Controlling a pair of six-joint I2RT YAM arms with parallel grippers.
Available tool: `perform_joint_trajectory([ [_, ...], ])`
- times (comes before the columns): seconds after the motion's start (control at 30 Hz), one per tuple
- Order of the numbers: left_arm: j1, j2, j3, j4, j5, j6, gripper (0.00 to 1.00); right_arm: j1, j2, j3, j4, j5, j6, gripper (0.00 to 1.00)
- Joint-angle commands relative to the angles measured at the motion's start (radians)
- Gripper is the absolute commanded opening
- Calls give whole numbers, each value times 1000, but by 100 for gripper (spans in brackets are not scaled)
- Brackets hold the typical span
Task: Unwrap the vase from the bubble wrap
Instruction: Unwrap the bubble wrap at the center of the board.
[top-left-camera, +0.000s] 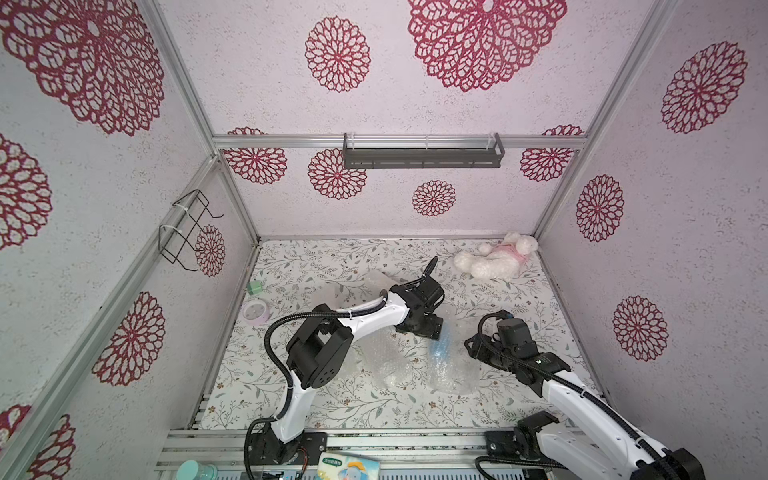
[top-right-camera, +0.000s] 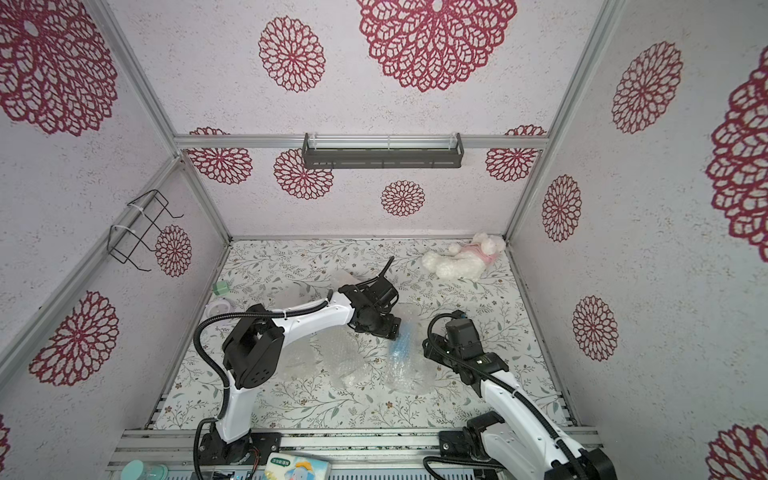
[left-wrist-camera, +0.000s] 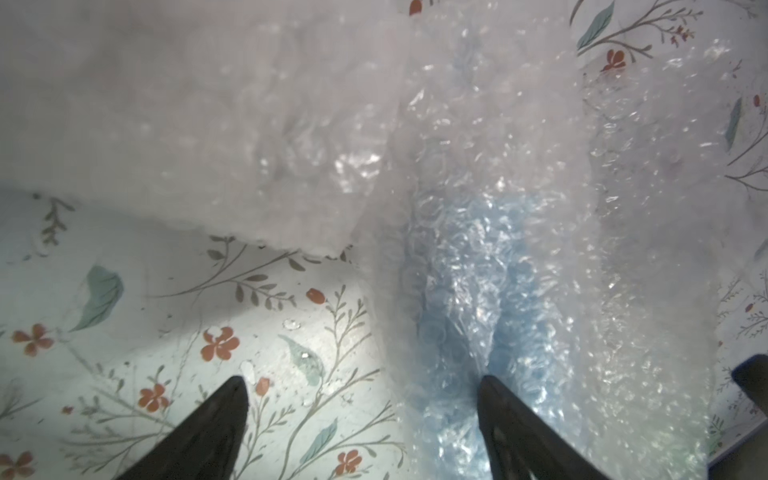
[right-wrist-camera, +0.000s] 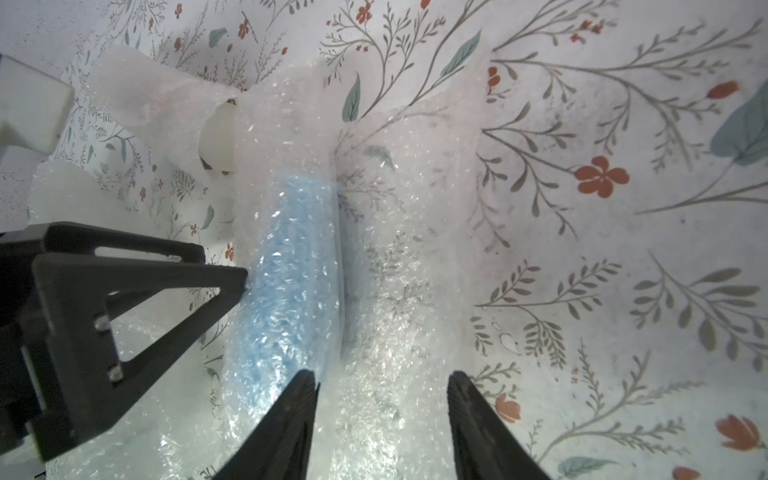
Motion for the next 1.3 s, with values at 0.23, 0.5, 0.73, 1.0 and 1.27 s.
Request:
perform_joint_trajectory([
  [0.23,48,-81,-104,8,-22,-16,88,-4,27,83,-32,55,-94,54],
  [0.5,75,-212,-93,29,-11,-37,88,-3,-9,115,-56,93,-104,54],
  [0.73,31,-240,4,52,-5,-4,89,-31,-97,160,-97,202,-66,54],
  [1.0,-71,-212,39,32,-70,26,89,-225,-86,328,-121,125,-123,55],
  [1.27,-182,-89,136,-94,-262,22,88,-363,-76,458,-190,53,-181,57],
])
